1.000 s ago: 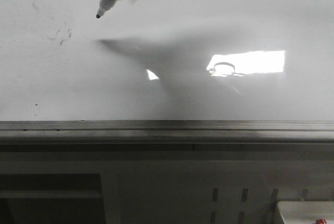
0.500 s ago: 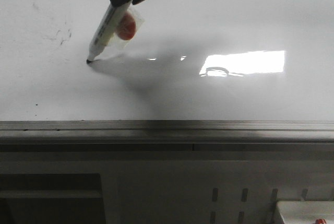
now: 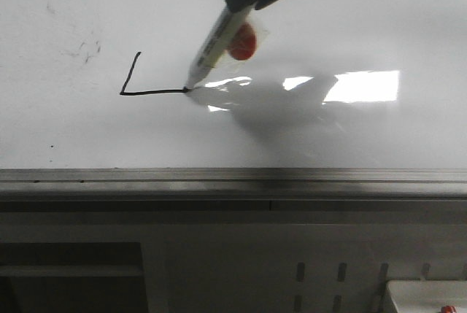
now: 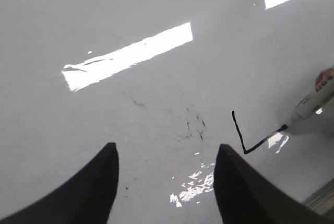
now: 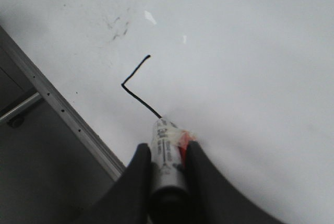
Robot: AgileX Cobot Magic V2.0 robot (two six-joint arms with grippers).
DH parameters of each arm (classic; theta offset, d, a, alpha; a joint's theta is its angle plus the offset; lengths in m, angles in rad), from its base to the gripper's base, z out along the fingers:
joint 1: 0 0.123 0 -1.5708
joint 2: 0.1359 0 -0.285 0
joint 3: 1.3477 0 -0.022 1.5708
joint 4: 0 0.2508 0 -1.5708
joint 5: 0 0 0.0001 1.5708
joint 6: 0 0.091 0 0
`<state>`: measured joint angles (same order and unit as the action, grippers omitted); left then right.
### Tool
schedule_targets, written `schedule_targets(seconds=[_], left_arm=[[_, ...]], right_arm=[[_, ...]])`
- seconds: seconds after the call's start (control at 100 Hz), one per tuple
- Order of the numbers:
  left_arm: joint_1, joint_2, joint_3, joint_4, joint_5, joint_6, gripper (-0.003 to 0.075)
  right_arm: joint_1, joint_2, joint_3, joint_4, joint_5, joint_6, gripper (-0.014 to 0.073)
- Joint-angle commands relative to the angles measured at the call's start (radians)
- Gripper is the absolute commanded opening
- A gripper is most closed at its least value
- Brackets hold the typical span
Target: Write number 4 on whiteboard
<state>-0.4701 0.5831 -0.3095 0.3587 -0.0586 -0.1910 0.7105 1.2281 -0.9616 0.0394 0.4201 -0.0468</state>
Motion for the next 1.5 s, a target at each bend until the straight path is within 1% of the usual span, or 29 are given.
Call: schedule_targets(seconds=[0.0, 0.07, 0.21, 0.46, 0.68, 0.86, 0.96, 1.09, 1.24, 1.35, 1.42, 1.49], left_arm=[[0.005, 0.0, -0.034, -0.013, -0.083, -0.01, 0.0367], [0.005, 0.0, -0.034, -0.013, -0.087, -0.01, 0.0367], [0.005, 0.0, -0.034, -0.013, -0.087, -0.01, 0.0367], [0.005, 0.0, -0.034, -0.013, -0.087, -0.01, 0.0367], [0.005, 0.0, -0.034, -0.013, -0.087, -0.01, 0.0367], [0.005, 0.0, -0.034, -0.013, -0.087, -0.01, 0.0367], [0.005, 0.0, -0.034, -0.013, -0.087, -0.01, 0.0367], [0.005, 0.0, -0.034, -0.002, -0.085, -0.01, 0.0367], [0.005, 0.0, -0.034, 0.011, -0.089, -0.01, 0.0367], [-0.014, 0.0, -0.034, 0.091, -0.091, -0.01, 0.0367], [-0.054, 0.002, -0.034, 0.155, -0.112, -0.01, 0.0367], [-0.111, 0.015, -0.034, 0.219, -0.159, -0.01, 0.0367]], right_arm=[[-0.019, -0.034, -0.015, -0.03, -0.024, -0.007, -0.0064], [0.003, -0.045, -0.027, -0.03, -0.049, -0.007, -0.0064], [0.045, -0.047, -0.093, -0.03, -0.033, -0.007, -0.0064], [0.05, -0.02, -0.135, -0.058, -0.065, -0.011, -0.0064], [0.042, 0.036, -0.135, -0.069, -0.113, -0.011, -0.0064], [0.042, 0.054, -0.127, -0.067, -0.051, -0.008, -0.0064], [0.051, 0.054, -0.099, -0.027, -0.03, -0.006, -0.0064], [0.078, 0.054, -0.055, -0.014, -0.03, -0.006, -0.0064], [0.082, 0.048, -0.054, -0.012, -0.044, -0.006, -0.0064], [0.119, 0.03, -0.073, -0.002, -0.037, -0.006, -0.0064], [0.157, 0.028, -0.094, -0.002, -0.03, -0.006, -0.0064], [0.189, 0.03, -0.115, -0.002, -0.029, -0.006, -0.0064]])
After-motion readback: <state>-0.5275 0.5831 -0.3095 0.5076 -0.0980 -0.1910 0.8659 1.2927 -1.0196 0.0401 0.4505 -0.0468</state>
